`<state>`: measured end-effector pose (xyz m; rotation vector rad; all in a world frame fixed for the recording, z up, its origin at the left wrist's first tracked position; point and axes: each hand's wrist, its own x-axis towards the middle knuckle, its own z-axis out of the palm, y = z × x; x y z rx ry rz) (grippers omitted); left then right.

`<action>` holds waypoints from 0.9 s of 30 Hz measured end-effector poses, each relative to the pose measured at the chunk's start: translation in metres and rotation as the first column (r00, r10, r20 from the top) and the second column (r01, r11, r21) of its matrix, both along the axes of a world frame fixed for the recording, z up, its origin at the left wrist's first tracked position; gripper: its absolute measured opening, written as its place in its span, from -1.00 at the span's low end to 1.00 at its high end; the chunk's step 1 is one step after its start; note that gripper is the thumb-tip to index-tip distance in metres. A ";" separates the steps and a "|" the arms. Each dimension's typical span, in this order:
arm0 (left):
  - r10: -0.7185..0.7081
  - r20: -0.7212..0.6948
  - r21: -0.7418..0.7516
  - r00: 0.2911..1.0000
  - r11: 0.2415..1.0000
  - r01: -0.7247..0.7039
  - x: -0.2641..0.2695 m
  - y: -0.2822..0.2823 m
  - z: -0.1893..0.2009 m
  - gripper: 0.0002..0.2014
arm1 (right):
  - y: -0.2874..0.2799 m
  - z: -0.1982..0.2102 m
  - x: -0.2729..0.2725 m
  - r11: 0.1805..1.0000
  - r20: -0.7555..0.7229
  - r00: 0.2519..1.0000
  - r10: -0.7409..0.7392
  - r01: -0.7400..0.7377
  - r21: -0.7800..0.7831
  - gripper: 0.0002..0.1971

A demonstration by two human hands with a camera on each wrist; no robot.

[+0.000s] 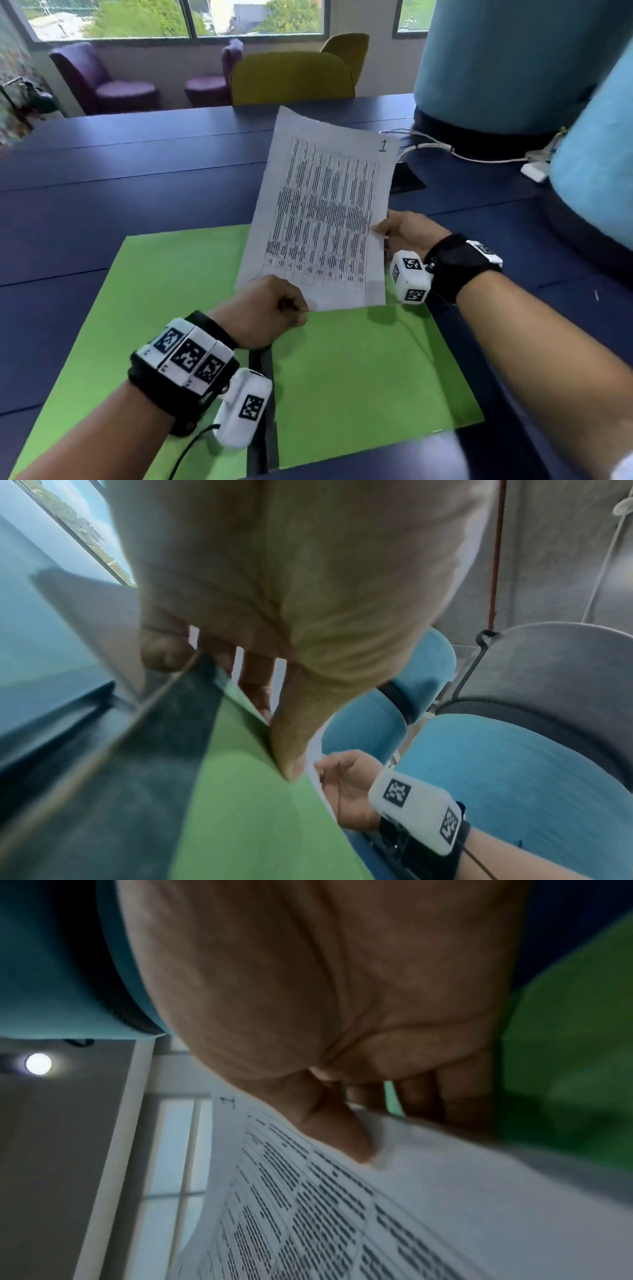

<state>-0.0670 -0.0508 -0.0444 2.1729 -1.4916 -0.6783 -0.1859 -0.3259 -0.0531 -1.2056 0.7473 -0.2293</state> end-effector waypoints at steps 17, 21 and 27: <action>0.127 0.122 0.076 0.984 0.988 -0.137 -0.015 0.010 0.010 -0.86 | -0.004 0.025 -0.038 0.680 -0.658 0.734 0.165 -0.569 -0.464 -0.83; 0.237 0.087 0.076 0.967 0.967 -0.244 0.008 0.011 0.007 -0.84 | -0.004 0.042 -0.016 0.447 -0.612 0.769 -0.186 -0.488 -0.749 -0.51; 0.270 0.133 0.099 0.954 0.954 -0.284 0.038 -0.015 0.017 -0.76 | 0.024 0.068 0.068 0.282 -0.480 0.876 -0.044 -0.450 -0.847 -0.60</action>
